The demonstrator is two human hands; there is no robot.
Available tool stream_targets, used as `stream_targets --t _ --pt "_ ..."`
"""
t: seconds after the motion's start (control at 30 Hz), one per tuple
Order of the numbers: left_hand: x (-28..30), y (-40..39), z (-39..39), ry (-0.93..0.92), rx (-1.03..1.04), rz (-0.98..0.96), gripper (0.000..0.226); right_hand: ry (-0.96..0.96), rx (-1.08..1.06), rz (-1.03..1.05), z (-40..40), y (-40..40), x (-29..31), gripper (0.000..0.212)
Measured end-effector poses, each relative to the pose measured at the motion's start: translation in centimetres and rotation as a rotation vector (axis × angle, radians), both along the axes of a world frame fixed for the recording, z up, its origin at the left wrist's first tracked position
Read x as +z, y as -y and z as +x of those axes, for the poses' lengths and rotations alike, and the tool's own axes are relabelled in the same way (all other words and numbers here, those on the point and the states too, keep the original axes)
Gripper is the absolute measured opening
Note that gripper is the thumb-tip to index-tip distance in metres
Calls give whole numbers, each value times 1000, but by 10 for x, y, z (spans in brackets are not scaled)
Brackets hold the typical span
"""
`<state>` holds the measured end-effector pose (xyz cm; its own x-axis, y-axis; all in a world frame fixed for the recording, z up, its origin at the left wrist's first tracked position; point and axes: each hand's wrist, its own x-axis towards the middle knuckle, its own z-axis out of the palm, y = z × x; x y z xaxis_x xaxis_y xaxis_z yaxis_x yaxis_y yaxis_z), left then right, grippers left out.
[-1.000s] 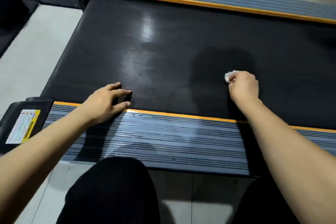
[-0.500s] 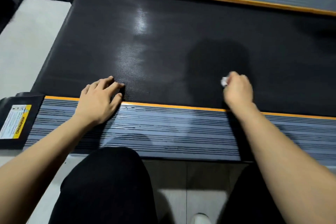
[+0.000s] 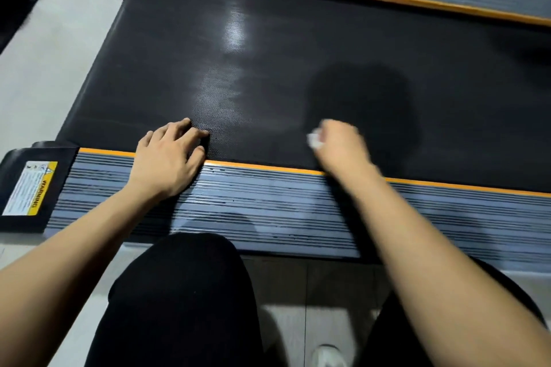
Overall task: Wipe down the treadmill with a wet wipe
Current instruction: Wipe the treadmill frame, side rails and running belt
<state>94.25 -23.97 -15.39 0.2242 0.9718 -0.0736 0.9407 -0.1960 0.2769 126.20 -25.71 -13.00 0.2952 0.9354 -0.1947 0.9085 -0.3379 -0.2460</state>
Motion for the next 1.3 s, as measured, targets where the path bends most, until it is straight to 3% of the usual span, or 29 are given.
stream_targets --t 0.1,0.17,0.4,0.53,0.7,0.83,0.93,1.0,1.1,1.3 --pt "0 2 3 -5 18 8 46 86 -319 -36 83 18 5 24" --pt "0 2 5 -12 17 17 45 64 -414 -67 79 15 1 29" --pt "1 4 6 -10 14 50 49 -172 1 -20 -119 -9 -1 21" --pt "1 5 6 217 149 183 53 -274 128 -55 -191 -29 -1 21" --pt "-2 4 -5 519 306 281 50 -454 202 -47 -222 -54 -7 14" --pt "-1 -20 -52 232 236 242 45 -691 275 -29 -205 -86 -3 18" --pt "2 -45 -90 11 200 -49 54 -452 233 232 -159 -108 11 9" --pt "-3 -50 -96 -125 113 -130 58 -352 376 302 -134 -98 13 13" --pt "-5 -50 -93 -150 110 -148 63 -349 766 175 -123 -60 1 29" --pt "-7 -80 -79 -42 106 42 59 -327 836 273 -114 -94 -29 21"
